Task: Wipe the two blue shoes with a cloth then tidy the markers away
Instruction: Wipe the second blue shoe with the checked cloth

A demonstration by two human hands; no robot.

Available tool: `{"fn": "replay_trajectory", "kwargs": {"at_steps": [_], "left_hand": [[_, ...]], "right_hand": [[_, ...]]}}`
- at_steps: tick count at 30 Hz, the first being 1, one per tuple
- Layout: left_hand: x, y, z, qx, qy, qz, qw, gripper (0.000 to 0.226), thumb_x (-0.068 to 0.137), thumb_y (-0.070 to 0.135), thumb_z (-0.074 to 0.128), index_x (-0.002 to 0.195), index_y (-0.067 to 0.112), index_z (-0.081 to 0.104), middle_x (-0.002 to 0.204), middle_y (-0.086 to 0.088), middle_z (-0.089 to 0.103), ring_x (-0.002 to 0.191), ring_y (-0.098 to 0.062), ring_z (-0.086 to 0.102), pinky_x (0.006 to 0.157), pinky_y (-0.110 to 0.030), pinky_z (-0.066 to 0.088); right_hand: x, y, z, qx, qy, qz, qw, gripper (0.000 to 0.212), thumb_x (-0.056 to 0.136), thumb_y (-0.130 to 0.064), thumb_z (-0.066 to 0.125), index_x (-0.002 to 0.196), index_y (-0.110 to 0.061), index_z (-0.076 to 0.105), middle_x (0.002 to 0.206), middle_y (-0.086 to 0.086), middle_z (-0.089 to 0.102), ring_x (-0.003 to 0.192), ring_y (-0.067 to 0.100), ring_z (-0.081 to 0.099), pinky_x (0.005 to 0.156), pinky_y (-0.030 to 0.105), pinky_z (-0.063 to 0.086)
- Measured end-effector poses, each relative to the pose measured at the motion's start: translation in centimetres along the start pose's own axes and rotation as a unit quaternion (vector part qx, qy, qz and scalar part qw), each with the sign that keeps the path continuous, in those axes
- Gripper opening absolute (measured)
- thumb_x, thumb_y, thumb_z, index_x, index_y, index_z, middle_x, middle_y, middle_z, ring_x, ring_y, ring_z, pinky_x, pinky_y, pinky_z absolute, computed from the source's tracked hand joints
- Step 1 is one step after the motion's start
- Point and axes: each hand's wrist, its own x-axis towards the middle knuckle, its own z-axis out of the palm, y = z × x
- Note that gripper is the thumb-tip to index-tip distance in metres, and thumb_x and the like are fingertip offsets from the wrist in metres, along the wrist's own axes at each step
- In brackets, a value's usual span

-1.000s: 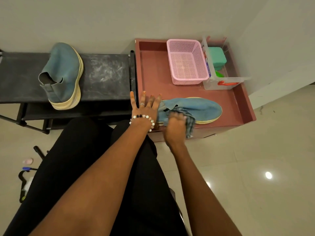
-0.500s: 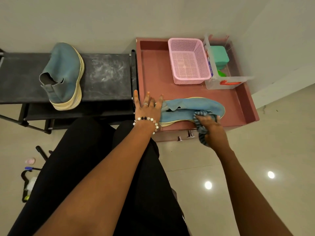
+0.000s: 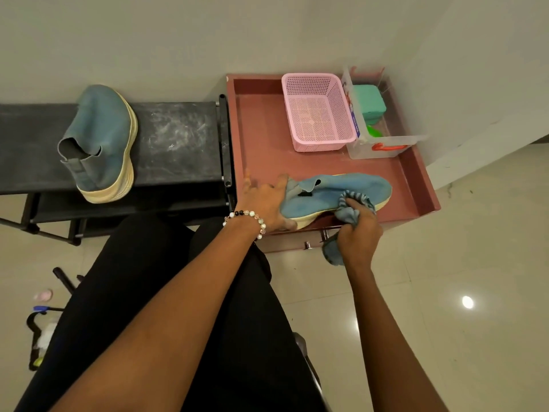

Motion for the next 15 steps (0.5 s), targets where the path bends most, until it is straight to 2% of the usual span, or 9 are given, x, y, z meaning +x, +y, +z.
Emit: {"fn": "replay_trajectory", "kwargs": {"at_steps": [2, 4, 6, 8, 10, 11, 13, 14, 15], "left_hand": [[0.0, 0.0, 0.0, -0.096, -0.023, 0.001, 0.995, 0.096, 0.061, 0.064, 0.072, 0.135, 0.019, 0.031, 0.103, -0.006, 0.062, 0.105, -0.033, 0.056, 0.108, -0.047, 0.03], [0.0, 0.0, -0.1, -0.197, -0.053, -0.011, 0.979, 0.098, 0.056, 0.065, 0.075, 0.134, 0.022, 0.034, 0.109, -0.004, 0.059, 0.104, -0.029, 0.054, 0.091, -0.04, 0.047], [-0.1, 0.0, -0.4, -0.229, -0.079, -0.009, 0.97, 0.102, 0.057, 0.063, 0.078, 0.137, 0.023, 0.031, 0.116, -0.004, 0.058, 0.106, -0.028, 0.055, 0.088, -0.039, 0.05], [-0.2, 0.0, -0.7, -0.241, -0.081, -0.017, 0.967, 0.111, 0.062, 0.054, 0.081, 0.147, 0.02, 0.018, 0.126, -0.008, 0.056, 0.114, -0.031, 0.054, 0.096, -0.038, 0.046], [-0.1, -0.1, -1.0, -0.259, -0.061, -0.04, 0.963, 0.119, 0.068, 0.044, 0.082, 0.153, 0.02, 0.002, 0.134, -0.013, 0.053, 0.12, -0.036, 0.05, 0.102, -0.038, 0.041], [-0.1, -0.1, -1.1, -0.261, -0.05, -0.05, 0.963, 0.118, 0.072, 0.041, 0.08, 0.153, 0.021, -0.004, 0.13, -0.015, 0.056, 0.117, -0.037, 0.052, 0.1, -0.037, 0.042], [-0.3, 0.0, -1.1, -0.241, -0.041, -0.054, 0.968, 0.107, 0.084, 0.036, 0.07, 0.152, 0.022, -0.012, 0.102, -0.014, 0.062, 0.095, -0.033, 0.059, 0.083, -0.033, 0.046], [-0.3, 0.1, -1.0, -0.217, -0.045, -0.046, 0.974, 0.101, 0.088, 0.034, 0.065, 0.152, 0.023, -0.013, 0.095, -0.013, 0.062, 0.089, -0.031, 0.059, 0.078, -0.032, 0.045], [-0.3, 0.1, -1.0, -0.191, -0.051, -0.035, 0.98, 0.097, 0.091, 0.032, 0.062, 0.152, 0.022, -0.013, 0.1, -0.015, 0.063, 0.091, -0.032, 0.059, 0.079, -0.033, 0.044]], "right_hand": [[0.4, -0.6, -1.1, 0.065, 0.029, 0.0, 0.997, 0.055, 0.066, 0.0, 0.039, 0.115, -0.004, 0.065, 0.113, 0.011, 0.066, 0.108, 0.024, 0.058, 0.096, 0.019, 0.04], [0.7, -0.8, -2.0, 0.099, 0.025, -0.023, 0.995, 0.055, 0.068, 0.002, 0.041, 0.118, -0.004, 0.063, 0.115, 0.008, 0.064, 0.11, 0.018, 0.057, 0.099, 0.023, 0.042], [1.0, -0.7, -2.2, 0.072, -0.027, -0.075, 0.994, 0.052, 0.071, 0.0, 0.044, 0.119, -0.003, 0.062, 0.118, 0.009, 0.063, 0.113, 0.022, 0.056, 0.101, 0.031, 0.042], [1.2, 0.0, -1.7, 0.002, -0.087, -0.126, 0.988, 0.052, 0.069, -0.003, 0.045, 0.117, -0.001, 0.063, 0.118, 0.013, 0.063, 0.113, 0.029, 0.056, 0.103, 0.039, 0.04], [1.1, 0.8, -0.9, -0.038, -0.126, -0.139, 0.981, 0.054, 0.066, -0.003, 0.045, 0.117, -0.001, 0.062, 0.118, 0.015, 0.063, 0.114, 0.032, 0.054, 0.105, 0.043, 0.038], [1.0, 1.2, -0.5, -0.042, -0.14, -0.135, 0.98, 0.055, 0.066, -0.002, 0.044, 0.118, -0.001, 0.062, 0.118, 0.016, 0.062, 0.115, 0.033, 0.054, 0.105, 0.042, 0.038], [0.5, 1.8, 0.2, -0.047, -0.171, -0.115, 0.977, 0.058, 0.066, -0.001, 0.042, 0.121, -0.002, 0.06, 0.121, 0.017, 0.059, 0.116, 0.033, 0.052, 0.107, 0.035, 0.035], [0.2, 2.1, 0.5, -0.052, -0.185, -0.104, 0.976, 0.061, 0.065, -0.001, 0.04, 0.123, -0.003, 0.059, 0.124, 0.016, 0.058, 0.119, 0.033, 0.049, 0.107, 0.032, 0.031], [0.1, 2.2, 0.7, -0.056, -0.194, -0.095, 0.975, 0.064, 0.064, -0.002, 0.039, 0.125, -0.005, 0.058, 0.127, 0.016, 0.056, 0.122, 0.033, 0.047, 0.107, 0.028, 0.028]]}}
